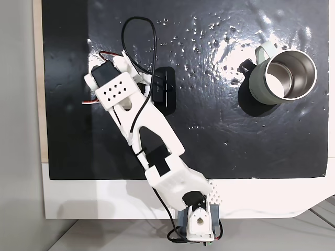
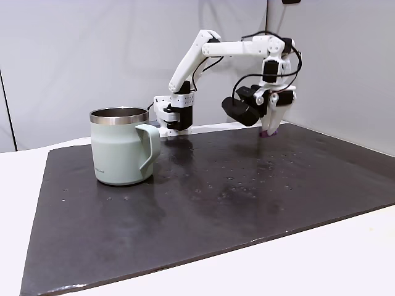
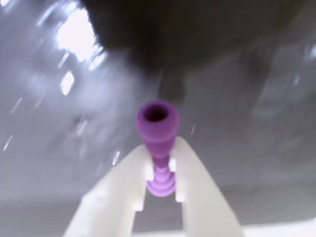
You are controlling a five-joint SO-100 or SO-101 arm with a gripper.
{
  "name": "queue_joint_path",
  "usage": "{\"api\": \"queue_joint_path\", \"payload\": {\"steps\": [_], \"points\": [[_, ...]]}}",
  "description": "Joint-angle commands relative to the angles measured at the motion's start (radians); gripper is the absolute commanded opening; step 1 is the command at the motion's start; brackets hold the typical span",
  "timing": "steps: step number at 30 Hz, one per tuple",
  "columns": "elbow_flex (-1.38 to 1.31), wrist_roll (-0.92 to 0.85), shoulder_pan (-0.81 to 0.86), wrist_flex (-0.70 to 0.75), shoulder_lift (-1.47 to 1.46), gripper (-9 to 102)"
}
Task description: Grasp a pengrip and put it in the cup.
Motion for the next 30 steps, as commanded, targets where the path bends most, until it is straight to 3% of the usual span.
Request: {"api": "queue_joint_path", "payload": {"steps": [1,17,30], "points": [[0.005,-0.037,0.034,0.037,0.195,0],[0.067,-0.272,0.291,0.041,0.612,0],[0.207,-0.514,0.787,0.038,0.802,0]]}}
